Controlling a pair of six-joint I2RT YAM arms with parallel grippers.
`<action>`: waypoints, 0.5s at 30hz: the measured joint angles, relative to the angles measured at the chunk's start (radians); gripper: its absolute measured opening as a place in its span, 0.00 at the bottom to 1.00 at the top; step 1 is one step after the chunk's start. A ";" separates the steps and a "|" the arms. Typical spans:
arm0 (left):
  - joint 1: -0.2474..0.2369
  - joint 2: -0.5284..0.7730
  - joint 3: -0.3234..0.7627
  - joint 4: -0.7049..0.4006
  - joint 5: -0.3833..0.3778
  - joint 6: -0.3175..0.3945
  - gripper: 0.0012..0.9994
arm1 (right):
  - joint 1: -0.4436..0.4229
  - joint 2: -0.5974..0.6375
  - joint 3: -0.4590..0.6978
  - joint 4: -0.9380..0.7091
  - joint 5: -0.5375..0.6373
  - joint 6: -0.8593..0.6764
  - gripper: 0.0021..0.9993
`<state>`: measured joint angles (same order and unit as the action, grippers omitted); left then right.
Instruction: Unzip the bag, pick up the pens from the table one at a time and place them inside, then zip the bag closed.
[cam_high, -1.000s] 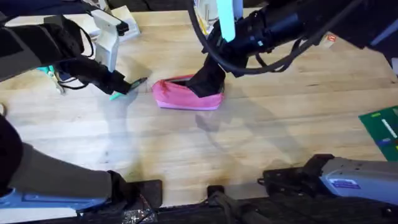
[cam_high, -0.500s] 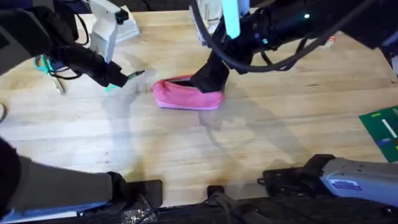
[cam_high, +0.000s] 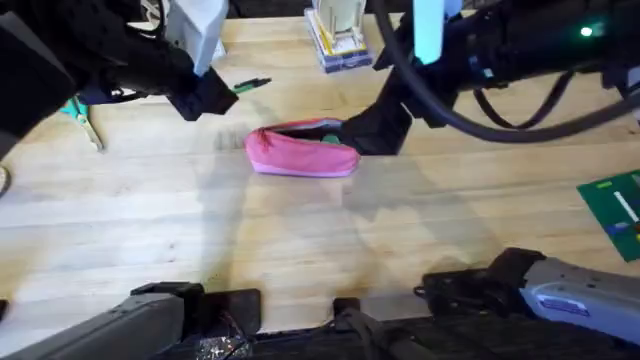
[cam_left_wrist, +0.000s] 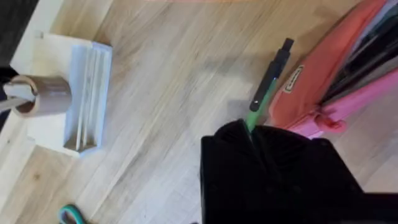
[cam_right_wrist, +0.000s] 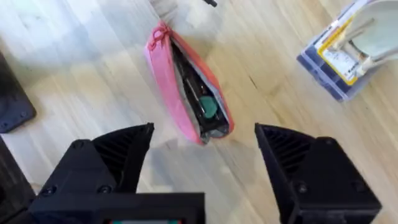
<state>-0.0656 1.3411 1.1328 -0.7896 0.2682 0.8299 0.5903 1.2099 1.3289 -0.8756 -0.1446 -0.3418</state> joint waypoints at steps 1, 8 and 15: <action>-0.019 -0.017 0.000 0.000 0.004 -0.006 0.04 | 0.000 -0.009 0.000 -0.010 0.003 0.002 1.00; -0.173 -0.093 0.000 0.028 0.124 -0.113 0.04 | 0.000 -0.088 0.000 -0.097 0.080 0.052 1.00; -0.266 -0.090 0.000 0.038 0.194 -0.152 0.04 | 0.000 -0.177 0.000 -0.192 0.101 0.086 1.00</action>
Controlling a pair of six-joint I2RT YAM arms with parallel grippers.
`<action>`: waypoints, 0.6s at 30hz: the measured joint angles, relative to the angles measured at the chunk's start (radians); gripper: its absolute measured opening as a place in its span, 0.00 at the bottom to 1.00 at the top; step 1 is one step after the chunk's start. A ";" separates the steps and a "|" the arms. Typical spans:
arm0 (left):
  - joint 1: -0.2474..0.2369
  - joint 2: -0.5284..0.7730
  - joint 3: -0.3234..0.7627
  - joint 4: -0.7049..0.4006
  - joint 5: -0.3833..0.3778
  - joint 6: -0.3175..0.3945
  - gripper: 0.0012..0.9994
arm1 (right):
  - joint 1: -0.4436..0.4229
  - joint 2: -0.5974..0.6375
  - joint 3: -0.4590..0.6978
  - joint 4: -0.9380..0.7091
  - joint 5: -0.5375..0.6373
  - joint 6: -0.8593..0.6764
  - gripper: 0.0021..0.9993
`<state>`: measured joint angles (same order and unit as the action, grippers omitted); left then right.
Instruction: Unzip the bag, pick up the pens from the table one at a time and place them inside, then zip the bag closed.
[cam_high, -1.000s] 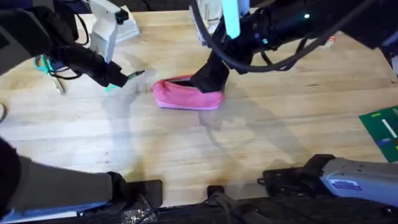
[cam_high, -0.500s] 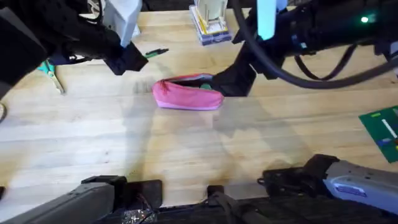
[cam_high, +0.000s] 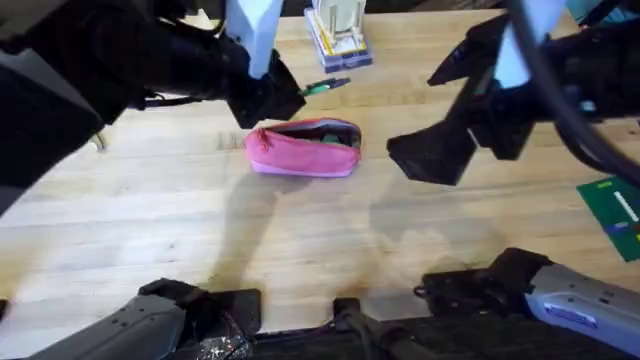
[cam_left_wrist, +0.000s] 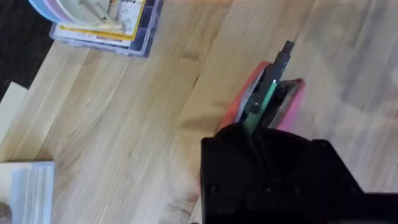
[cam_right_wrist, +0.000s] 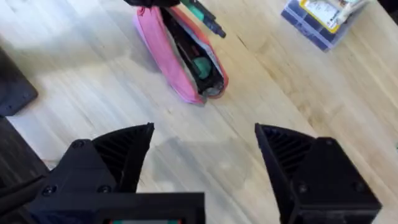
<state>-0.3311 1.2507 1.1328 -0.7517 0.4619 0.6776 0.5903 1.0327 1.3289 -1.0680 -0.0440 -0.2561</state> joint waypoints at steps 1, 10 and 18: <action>-0.014 0.001 0.000 0.003 0.010 -0.002 0.04 | 0.000 -0.016 0.000 -0.006 0.003 0.003 1.00; -0.118 0.079 0.000 0.031 0.045 -0.006 0.04 | 0.000 -0.118 0.000 -0.010 0.007 0.014 1.00; -0.142 0.239 0.000 0.114 0.077 -0.012 0.04 | 0.000 -0.130 0.000 -0.010 0.007 0.017 1.00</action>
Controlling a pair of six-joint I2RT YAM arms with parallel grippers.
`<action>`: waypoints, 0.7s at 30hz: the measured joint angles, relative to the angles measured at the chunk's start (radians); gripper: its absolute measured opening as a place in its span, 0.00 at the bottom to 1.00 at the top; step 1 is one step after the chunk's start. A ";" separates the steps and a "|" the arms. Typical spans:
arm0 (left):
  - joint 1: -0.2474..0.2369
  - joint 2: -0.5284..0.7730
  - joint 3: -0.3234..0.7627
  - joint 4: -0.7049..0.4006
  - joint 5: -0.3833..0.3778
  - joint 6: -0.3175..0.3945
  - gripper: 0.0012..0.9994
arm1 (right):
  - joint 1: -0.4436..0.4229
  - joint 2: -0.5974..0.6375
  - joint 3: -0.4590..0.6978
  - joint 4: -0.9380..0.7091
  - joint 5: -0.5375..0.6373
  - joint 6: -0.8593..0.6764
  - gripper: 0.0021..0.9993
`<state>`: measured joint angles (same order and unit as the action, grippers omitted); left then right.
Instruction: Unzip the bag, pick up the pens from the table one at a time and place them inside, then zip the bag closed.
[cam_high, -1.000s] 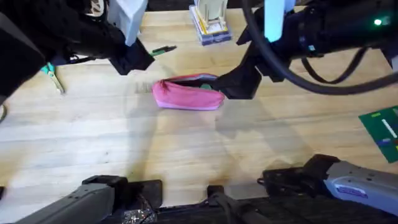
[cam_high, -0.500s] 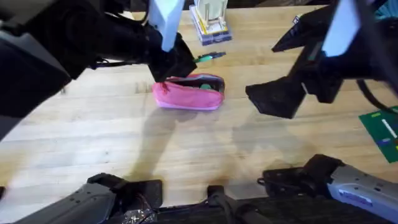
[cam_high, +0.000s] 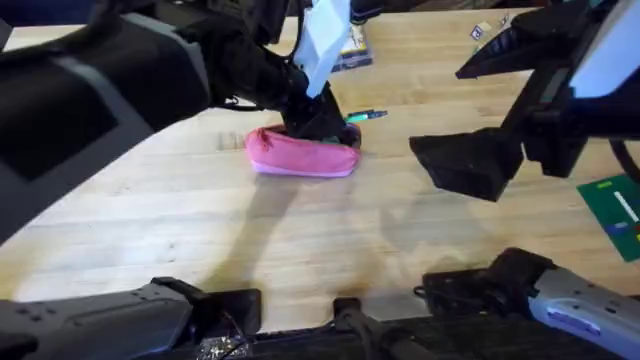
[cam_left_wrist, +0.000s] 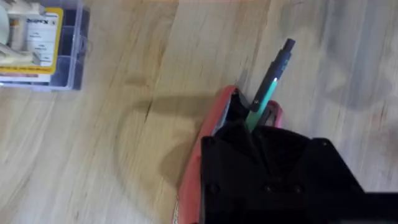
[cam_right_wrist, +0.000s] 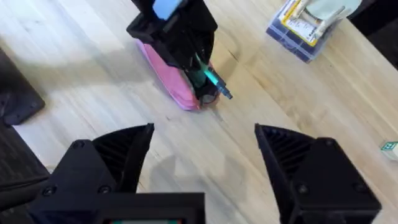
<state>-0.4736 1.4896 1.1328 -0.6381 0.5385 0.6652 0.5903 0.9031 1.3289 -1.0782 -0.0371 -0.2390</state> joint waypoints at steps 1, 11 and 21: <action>0.000 0.013 0.000 -0.002 0.001 0.000 0.04 | 0.000 0.000 0.000 0.000 0.000 0.000 1.00; 0.000 0.099 0.000 -0.077 -0.075 -0.001 0.04 | 0.000 0.000 0.000 0.000 0.000 0.000 1.00; -0.002 0.100 0.000 -0.141 -0.307 -0.007 0.04 | 0.000 0.000 0.000 0.000 0.000 0.000 1.00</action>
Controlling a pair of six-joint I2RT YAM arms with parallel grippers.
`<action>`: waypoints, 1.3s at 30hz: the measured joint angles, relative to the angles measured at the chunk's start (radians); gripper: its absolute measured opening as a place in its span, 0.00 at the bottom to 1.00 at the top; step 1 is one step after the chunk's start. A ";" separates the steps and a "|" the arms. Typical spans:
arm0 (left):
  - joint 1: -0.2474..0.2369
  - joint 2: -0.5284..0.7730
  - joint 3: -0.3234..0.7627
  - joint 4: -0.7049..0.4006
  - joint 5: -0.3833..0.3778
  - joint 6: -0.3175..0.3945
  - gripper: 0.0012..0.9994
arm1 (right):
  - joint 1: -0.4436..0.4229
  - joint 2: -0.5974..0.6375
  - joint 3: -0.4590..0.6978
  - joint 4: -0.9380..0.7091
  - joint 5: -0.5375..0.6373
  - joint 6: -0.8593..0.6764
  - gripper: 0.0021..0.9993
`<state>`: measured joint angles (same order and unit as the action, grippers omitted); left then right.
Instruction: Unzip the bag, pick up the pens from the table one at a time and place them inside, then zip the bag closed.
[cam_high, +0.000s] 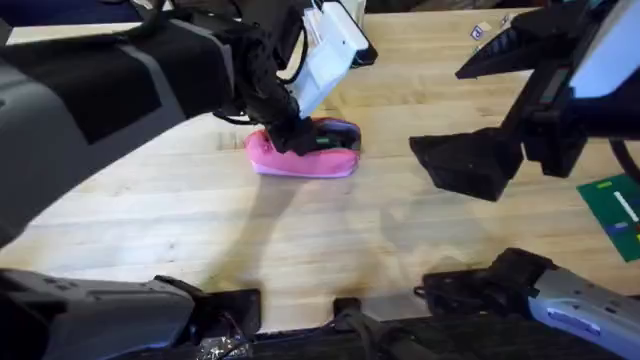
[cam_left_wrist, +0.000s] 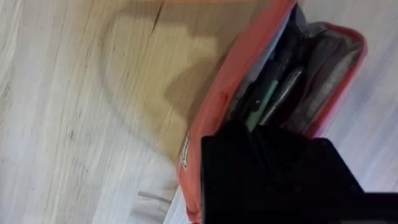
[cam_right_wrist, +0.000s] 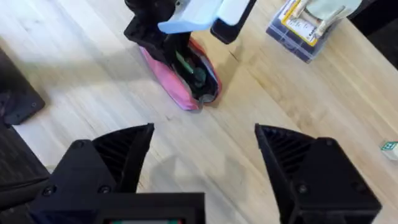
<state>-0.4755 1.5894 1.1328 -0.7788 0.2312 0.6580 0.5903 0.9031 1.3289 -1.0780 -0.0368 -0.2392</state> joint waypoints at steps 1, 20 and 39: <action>0.000 0.000 0.000 0.000 -0.014 0.000 0.04 | 0.000 0.000 0.000 0.000 0.000 0.000 1.00; -0.001 -0.003 0.015 0.007 -0.068 -0.012 0.99 | 0.000 0.000 0.000 0.000 0.000 0.000 1.00; 0.270 -0.290 0.034 -0.154 -0.078 0.019 0.99 | 0.000 0.084 0.000 0.018 -0.001 0.004 1.00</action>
<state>-0.2053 1.2994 1.1671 -0.9323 0.1529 0.6769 0.5903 0.9876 1.3289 -1.0603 -0.0376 -0.2355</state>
